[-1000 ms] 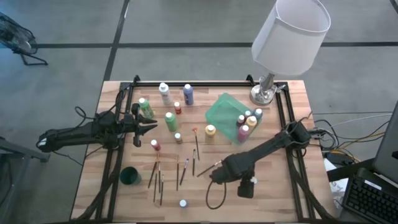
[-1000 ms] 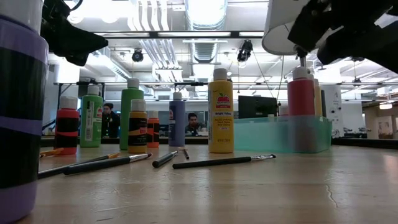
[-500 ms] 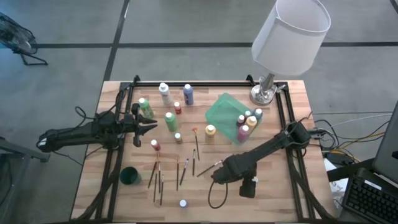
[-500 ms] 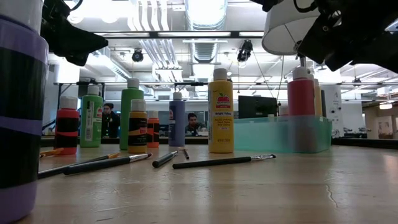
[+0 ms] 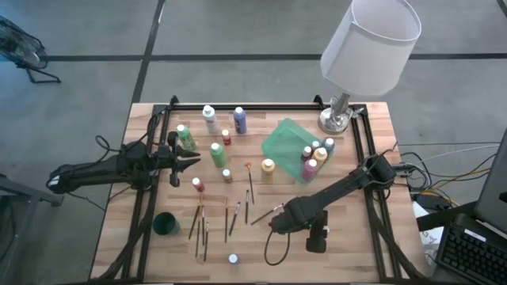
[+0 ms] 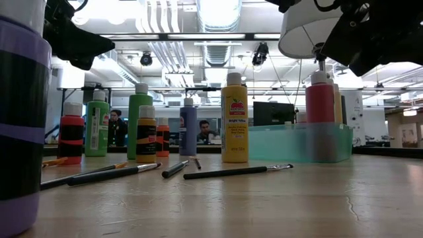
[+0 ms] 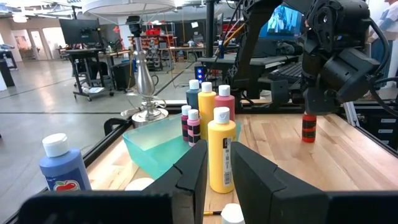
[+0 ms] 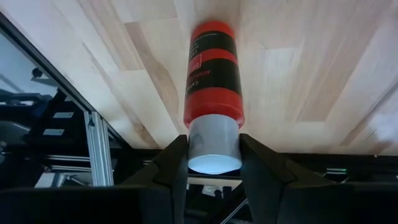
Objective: Pick & Place Paint Supplies
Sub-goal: Put the small red paint bottle into the green bin
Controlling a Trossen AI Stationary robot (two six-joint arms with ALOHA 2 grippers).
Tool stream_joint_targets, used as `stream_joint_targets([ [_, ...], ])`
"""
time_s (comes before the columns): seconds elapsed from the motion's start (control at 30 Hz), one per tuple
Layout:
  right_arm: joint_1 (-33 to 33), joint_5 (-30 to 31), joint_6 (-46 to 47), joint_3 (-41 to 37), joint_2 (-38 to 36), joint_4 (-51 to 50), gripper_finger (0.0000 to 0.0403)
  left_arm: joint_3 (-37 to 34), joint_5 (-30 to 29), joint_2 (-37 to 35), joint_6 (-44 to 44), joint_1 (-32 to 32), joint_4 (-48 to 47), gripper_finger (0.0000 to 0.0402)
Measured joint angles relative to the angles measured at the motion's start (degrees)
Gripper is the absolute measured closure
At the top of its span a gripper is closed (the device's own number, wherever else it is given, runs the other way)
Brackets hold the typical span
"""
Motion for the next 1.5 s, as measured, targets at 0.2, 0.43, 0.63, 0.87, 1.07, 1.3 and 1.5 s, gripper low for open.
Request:
stream_joint_targets([
  [0.2, -0.03, 1.32, -4.26, 2.03, -0.13, 0.13, 0.0293, 0.0, 0.0, 0.0, 0.01, 0.0, 0.0, 0.0326],
  [0.43, -0.77, 11.45, -8.6, 12.4, -3.94, -0.07, 0.0293, 0.0, 0.0, 0.0, 0.0, 0.0, 0.0, 0.0326],
  [0.63, -3.75, 33.09, -7.37, 22.57, -11.63, 1.11, 0.0293, 0.0, 0.0, 0.0, 0.0, -0.01, -0.17, 0.0326],
  [0.87, -14.75, 45.53, -13.39, 30.69, -15.92, 17.47, 0.0293, 0.0, 0.0, 0.0, 0.01, -0.01, -0.39, 0.0326],
  [1.07, -28.71, 43.83, -20.12, 36.96, -15.31, 21.02, 0.0293, 0.0, 0.0, 0.0, 0.01, -0.01, -0.41, 0.0326],
  [1.3, -43.45, 34.19, -21.65, 41.69, -9.49, 15.82, 0.0293, 0.0, 0.0, 0.0, 0.01, 0.01, -0.43, 0.0326],
  [1.5, -49.21, 28.5, -16.98, 43.32, -2.02, -1.79, 0.0293, 0.0, 0.0, 0.0, -0.01, 0.01, -0.42, 0.0326],
])
